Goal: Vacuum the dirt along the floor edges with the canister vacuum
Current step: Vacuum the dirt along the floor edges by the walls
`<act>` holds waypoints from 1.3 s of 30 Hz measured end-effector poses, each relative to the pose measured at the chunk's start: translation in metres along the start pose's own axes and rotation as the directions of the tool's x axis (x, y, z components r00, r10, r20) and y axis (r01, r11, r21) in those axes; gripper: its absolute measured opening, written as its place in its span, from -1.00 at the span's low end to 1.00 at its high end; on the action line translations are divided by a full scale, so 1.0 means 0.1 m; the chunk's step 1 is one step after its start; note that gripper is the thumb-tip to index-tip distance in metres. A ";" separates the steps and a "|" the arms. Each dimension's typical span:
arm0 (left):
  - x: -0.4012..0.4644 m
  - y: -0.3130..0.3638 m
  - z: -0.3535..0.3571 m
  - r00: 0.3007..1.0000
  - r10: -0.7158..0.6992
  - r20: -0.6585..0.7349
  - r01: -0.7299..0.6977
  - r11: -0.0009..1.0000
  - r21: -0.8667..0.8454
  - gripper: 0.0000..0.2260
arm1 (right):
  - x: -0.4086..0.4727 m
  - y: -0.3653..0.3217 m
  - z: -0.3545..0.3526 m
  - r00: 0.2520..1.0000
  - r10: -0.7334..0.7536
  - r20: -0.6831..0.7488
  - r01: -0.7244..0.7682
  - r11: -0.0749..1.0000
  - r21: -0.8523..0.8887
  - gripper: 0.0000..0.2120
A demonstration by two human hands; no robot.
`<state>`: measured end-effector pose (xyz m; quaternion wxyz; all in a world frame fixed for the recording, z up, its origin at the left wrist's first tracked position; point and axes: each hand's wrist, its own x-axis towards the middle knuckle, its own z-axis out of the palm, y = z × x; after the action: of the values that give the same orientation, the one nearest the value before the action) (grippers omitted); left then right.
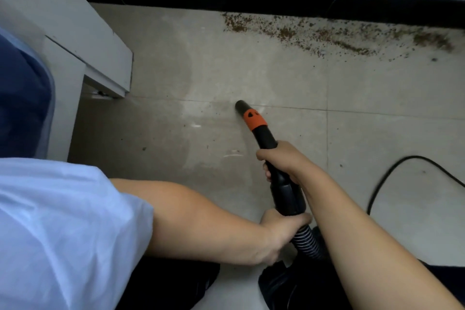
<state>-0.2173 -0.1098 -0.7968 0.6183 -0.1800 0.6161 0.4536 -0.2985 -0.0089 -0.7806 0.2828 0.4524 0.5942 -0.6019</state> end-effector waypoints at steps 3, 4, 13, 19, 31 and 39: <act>0.08 0.11 0.01 0.998 0.056 0.038 -0.058 0.997 0.042 -0.65 | 0.04 0.04 -0.21 0.987 0.016 -0.162 0.010 0.987 0.160 -0.91; 0.11 0.15 0.01 0.997 0.061 0.039 -0.063 0.997 0.054 -0.65 | 0.07 0.05 -0.28 0.979 0.020 -0.202 0.023 0.978 0.209 -0.91; 0.31 0.44 -0.03 0.974 0.129 -0.185 -0.137 0.990 -0.033 -0.74 | 0.37 -0.26 -0.22 0.982 -0.089 -0.169 0.131 0.958 0.254 -0.88; 0.45 0.68 -0.12 0.957 0.178 -0.227 -0.186 0.982 -0.013 -0.70 | 0.53 -0.46 -0.28 0.981 -0.106 -0.162 0.155 0.932 0.327 -0.90; 0.63 1.08 0.38 0.977 0.173 -0.122 -0.163 0.982 0.094 -0.66 | 0.60 -0.36 -1.08 0.911 0.010 -0.412 0.215 0.842 0.496 -0.89; 0.72 1.10 0.14 0.941 0.151 -0.304 -0.178 0.982 -0.062 -0.66 | 0.85 -0.67 -0.62 0.959 -0.130 -0.254 0.206 0.931 0.301 -0.90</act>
<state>-0.3072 -0.0167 -0.8243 0.4697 -0.2213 0.6945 0.4981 -0.3813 0.0767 -0.8178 0.0810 0.5065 0.5523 -0.6572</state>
